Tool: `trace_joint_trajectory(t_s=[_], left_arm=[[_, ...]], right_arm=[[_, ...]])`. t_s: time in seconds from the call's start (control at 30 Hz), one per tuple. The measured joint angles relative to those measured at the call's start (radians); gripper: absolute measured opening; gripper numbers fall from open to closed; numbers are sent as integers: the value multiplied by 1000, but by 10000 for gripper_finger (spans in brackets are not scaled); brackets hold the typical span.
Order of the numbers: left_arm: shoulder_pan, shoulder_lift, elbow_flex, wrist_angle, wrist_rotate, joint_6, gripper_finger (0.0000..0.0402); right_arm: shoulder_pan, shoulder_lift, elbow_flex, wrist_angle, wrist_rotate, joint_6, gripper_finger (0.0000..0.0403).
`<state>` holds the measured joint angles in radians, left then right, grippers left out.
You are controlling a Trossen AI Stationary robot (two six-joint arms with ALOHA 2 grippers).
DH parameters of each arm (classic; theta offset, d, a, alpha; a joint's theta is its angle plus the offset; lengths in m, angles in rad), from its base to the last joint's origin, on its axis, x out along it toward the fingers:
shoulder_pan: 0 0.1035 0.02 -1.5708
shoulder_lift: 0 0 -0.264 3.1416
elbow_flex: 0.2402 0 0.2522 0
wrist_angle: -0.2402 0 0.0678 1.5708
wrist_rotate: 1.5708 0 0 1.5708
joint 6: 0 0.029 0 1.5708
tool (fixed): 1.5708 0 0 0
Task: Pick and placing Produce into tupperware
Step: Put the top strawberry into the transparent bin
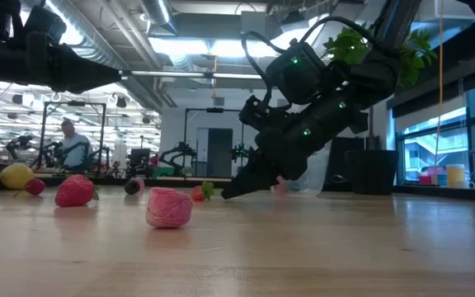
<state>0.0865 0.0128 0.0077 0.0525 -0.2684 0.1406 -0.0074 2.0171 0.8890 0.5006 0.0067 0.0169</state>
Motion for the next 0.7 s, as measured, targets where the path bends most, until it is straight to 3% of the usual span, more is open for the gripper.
trace_joint_trajectory(t_s=[0.07, 0.53, 0.7], left_arm=[[0, 0, 0, 0, 0, 0, 157], [0, 0, 0, 0, 0, 0, 157], [0, 0, 0, 0, 0, 0, 157]], right_arm=[[0, 0, 0, 0, 0, -2, 9], [0, -7, 0, -6, 0, -21, 4], [0, -63, -1, -95, 0, -30, 3]])
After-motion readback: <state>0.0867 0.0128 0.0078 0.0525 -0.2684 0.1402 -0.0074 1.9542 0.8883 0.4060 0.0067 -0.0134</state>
